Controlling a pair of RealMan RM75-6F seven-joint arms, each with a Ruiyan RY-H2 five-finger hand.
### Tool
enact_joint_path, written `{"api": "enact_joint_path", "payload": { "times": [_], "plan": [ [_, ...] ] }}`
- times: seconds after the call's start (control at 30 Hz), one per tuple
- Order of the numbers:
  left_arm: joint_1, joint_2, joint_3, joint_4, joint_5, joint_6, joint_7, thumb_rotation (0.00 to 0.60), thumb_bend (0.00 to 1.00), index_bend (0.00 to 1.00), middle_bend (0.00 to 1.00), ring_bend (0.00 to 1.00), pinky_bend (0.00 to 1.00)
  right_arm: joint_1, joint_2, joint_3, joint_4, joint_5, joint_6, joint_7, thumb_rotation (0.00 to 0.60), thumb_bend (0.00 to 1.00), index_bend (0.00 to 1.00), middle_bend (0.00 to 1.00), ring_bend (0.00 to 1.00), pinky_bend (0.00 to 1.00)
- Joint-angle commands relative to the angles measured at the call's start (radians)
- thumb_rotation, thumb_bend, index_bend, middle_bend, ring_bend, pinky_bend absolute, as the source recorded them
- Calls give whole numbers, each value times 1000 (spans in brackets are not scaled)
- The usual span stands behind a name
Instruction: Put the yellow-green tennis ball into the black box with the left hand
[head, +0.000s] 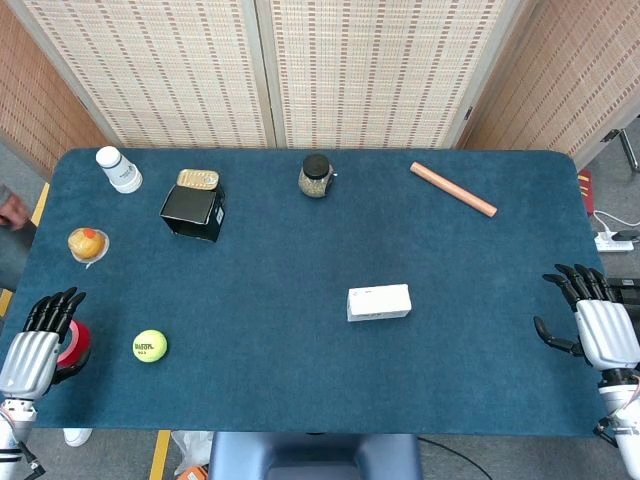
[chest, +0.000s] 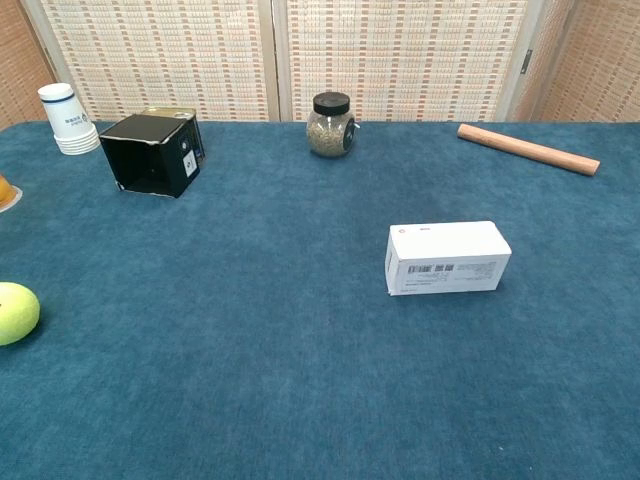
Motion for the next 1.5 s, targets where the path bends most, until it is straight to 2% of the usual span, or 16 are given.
{"api": "enact_joint_path", "payload": {
  "times": [0.03, 0.93, 1.0, 1.03, 1.07, 1.13, 1.17, 1.2, 1.23, 1.3, 1.4, 1.5],
  "plan": [
    [-1, 1, -1, -6, -3, -3, 2, 564, 281, 0, 0, 0, 0, -1, 0, -1, 1, 1, 0, 1, 600, 342, 205, 97, 0, 0],
    [-1, 4, 5, -4, 10, 4, 14, 570, 282, 1, 0, 0, 0, 3, -2, -7, -2, -7, 0, -11, 600, 342, 204, 97, 0, 0],
    [1, -2, -5, 6, 10, 25, 11, 569, 280, 58, 3, 0, 32, 5, -3, -8, -2, -6, -3, -13, 600, 342, 204, 97, 0, 0],
    [4, -13, -15, 20, 15, 52, 4, 566, 272, 158, 52, 26, 122, 5, -3, -8, -2, -6, -4, -13, 600, 342, 203, 97, 0, 0],
    [10, -39, -39, 51, 21, 109, -3, 565, 260, 294, 165, 112, 257, 6, -3, -9, -2, -6, -6, -14, 600, 342, 202, 97, 0, 0],
    [16, -86, -66, 119, 33, 185, -16, 562, 213, 688, 649, 516, 680, 7, -3, -10, -3, -6, -7, -14, 600, 342, 200, 97, 0, 0],
    [16, -101, -74, 144, 38, 208, -27, 534, 193, 850, 858, 711, 835, 7, -3, -10, -3, -6, -7, -15, 600, 342, 200, 97, 0, 0],
    [16, -110, -74, 169, 48, 224, -51, 513, 181, 919, 936, 804, 903, 7, -2, -10, -3, -6, -7, -15, 600, 342, 199, 97, 0, 0],
    [15, -110, -72, 180, 55, 229, -72, 479, 165, 984, 992, 909, 965, 7, -2, -10, -3, -6, -7, -15, 600, 342, 199, 97, 0, 0],
    [13, -94, -59, 192, 62, 211, -86, 455, 140, 1000, 1000, 990, 1000, 7, -3, -10, -3, -5, -7, -15, 600, 342, 198, 97, 0, 0],
    [9, -71, -41, 180, 66, 180, -88, 430, 126, 1000, 1000, 1000, 1000, 7, -3, -10, -3, -5, -7, -15, 600, 341, 196, 97, 0, 0],
    [7, -53, -22, 165, 71, 151, -78, 458, 131, 1000, 1000, 1000, 1000, 8, -2, -12, -3, -6, -9, -14, 600, 339, 195, 97, 0, 0]
  ]
}}
